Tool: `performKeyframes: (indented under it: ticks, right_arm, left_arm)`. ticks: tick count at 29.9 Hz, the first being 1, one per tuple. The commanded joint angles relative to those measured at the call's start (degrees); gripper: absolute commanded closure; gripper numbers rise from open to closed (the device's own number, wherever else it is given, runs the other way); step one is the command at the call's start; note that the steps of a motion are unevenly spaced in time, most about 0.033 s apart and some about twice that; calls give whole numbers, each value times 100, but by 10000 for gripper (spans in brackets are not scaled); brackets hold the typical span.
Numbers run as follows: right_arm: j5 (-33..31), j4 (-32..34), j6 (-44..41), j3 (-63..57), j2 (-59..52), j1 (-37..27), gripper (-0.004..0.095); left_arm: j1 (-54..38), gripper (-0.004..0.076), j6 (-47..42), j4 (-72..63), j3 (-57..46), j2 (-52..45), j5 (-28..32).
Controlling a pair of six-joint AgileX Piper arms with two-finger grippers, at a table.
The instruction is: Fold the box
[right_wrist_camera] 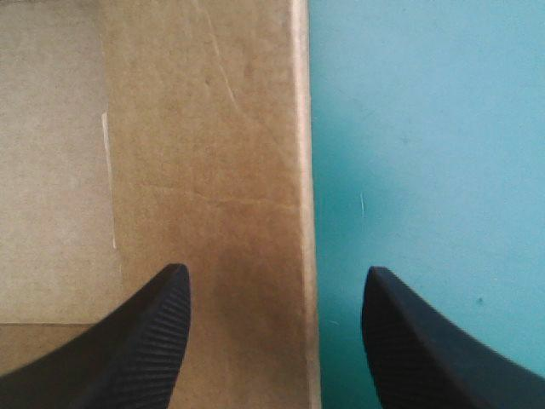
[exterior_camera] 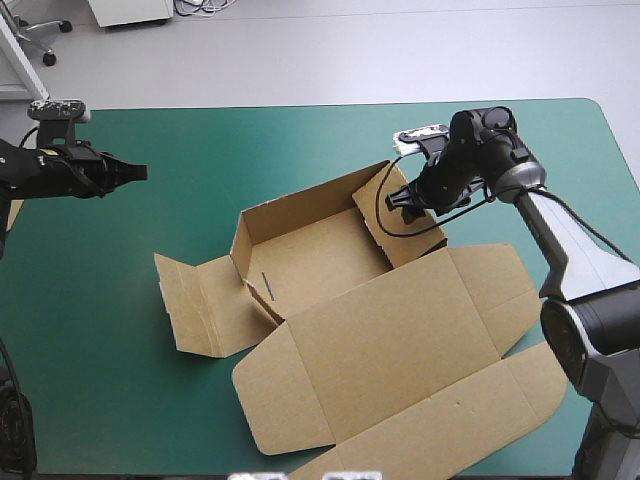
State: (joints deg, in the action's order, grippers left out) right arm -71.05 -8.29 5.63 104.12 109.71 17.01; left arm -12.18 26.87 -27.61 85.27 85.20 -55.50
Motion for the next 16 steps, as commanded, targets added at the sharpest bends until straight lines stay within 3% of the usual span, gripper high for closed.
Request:
performKeyframes:
  ticks: [1, 8, 11, 14, 16]
  right_arm:
    - [-37, -80, 7, 120, -169, -14, 347]
    - [-37, -117, 7, 85, -9, -14, 502]
    - [-37, -148, 7, 85, 53, -14, 675]
    - [-37, -149, 31, 82, 92, -14, 947]
    - [-37, -149, 31, 82, 100, -14, 936]
  left_arm:
    - [8, 731, -11, -285, 158, -200, 216]
    - [8, 731, -11, -285, 158, -200, 193]
    - [8, 731, -11, -285, 158, -200, 180]
    - [8, 731, -11, -285, 158, -200, 168]
    - [8, 731, -11, -285, 158, -200, 132]
